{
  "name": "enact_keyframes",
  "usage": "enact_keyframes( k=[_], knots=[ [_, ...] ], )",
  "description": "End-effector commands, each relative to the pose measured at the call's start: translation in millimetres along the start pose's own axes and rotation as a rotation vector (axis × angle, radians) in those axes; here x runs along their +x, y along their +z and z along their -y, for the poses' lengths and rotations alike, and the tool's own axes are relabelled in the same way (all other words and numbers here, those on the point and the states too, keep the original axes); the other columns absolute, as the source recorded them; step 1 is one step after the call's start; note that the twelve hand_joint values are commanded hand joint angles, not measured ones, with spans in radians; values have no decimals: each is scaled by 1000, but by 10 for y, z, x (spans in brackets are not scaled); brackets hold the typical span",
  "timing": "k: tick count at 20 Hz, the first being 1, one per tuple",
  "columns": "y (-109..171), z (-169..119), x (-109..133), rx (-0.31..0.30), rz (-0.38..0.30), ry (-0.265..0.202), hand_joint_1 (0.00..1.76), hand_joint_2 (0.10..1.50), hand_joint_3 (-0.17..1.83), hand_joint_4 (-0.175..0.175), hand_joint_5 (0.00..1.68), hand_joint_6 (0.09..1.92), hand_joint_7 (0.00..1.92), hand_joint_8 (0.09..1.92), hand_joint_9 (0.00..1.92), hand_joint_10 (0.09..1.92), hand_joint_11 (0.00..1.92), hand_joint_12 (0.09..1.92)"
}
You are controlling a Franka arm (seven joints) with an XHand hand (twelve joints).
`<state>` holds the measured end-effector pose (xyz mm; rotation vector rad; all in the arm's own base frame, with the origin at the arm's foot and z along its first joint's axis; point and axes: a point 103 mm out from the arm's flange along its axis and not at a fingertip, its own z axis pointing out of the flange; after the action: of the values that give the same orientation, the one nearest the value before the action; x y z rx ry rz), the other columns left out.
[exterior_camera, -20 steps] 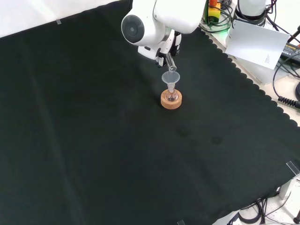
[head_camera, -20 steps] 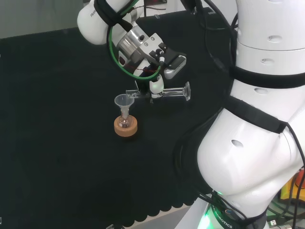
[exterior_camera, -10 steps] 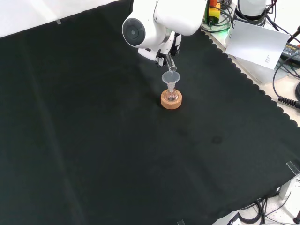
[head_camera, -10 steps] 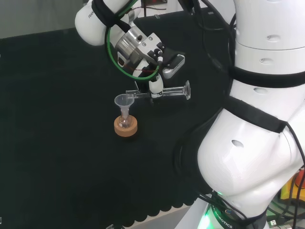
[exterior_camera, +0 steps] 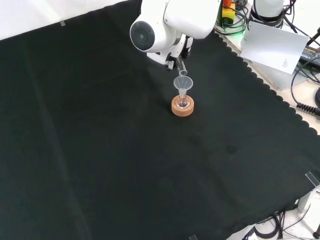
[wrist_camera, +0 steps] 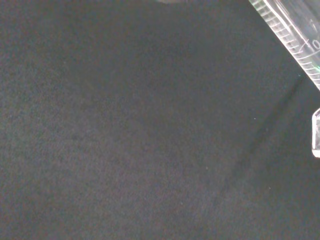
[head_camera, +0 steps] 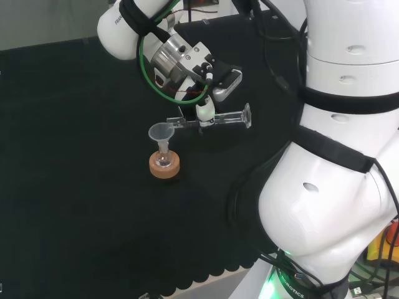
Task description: Pour the water from the graduated cylinder into the round-bottom flask.
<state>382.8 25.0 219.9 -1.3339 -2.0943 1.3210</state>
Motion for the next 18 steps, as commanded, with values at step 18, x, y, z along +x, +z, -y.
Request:
enact_keyframes(
  k=[18],
  knots=[
    [-31, 55, -75, 33, 25, 18, 1258, 1122, 1, -175, 952, 1042, 987, 1025, 1430, 87, 1210, 783]
  ],
)
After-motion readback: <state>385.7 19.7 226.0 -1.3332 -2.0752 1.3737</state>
